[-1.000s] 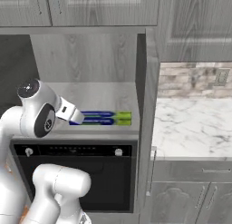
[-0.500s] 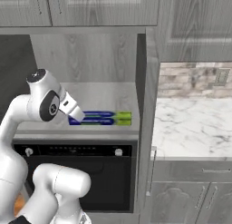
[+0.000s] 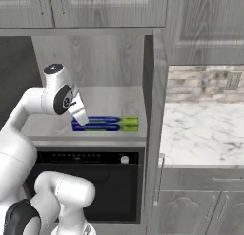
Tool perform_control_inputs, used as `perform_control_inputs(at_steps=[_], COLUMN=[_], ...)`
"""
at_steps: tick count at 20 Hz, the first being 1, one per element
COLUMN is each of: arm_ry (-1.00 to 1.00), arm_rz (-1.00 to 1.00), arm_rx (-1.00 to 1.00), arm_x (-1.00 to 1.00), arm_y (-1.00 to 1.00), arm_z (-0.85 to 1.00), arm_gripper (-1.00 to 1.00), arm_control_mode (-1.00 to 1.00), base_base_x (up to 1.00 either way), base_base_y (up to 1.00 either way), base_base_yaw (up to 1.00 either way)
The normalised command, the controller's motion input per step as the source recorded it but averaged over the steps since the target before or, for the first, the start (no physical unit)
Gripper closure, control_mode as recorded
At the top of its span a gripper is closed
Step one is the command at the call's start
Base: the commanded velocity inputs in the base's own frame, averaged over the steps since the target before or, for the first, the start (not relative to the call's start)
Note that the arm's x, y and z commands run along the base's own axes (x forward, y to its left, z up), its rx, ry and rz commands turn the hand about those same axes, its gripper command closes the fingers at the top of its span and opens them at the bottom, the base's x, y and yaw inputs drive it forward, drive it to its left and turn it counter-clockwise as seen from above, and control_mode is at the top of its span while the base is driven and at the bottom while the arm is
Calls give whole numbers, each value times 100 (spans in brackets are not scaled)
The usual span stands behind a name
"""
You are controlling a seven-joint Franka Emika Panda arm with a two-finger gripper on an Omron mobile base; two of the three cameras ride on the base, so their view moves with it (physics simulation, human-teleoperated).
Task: Retrieve the tupperware and aluminum foil from the cabinet and place them on the dining counter near the plate with chicken drumstick and broccoli to prepare for storing leftovers.
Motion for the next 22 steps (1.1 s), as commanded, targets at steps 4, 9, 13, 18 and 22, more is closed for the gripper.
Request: perform_control_inputs(at_steps=[4,9,13,18,22], arm_ry=[0,0,1,6,7], arm_rz=[-19,-14,-9,-7,-4], arm_rx=[8,8,8,7,6], arm_x=[27,30,31,54,53], arm_y=[0,0,-5,-12,-8], arm_z=[-49,-48,-16,0,-6], arm_gripper=[-100,-100,-100,-100,-100], arm_control_mode=[-100,-100,-100,-100,-100], base_base_x=[0,0,0,0,0], base_base_y=[0,0,0,0,0], base_base_yaw=[0,0,0,0,0])
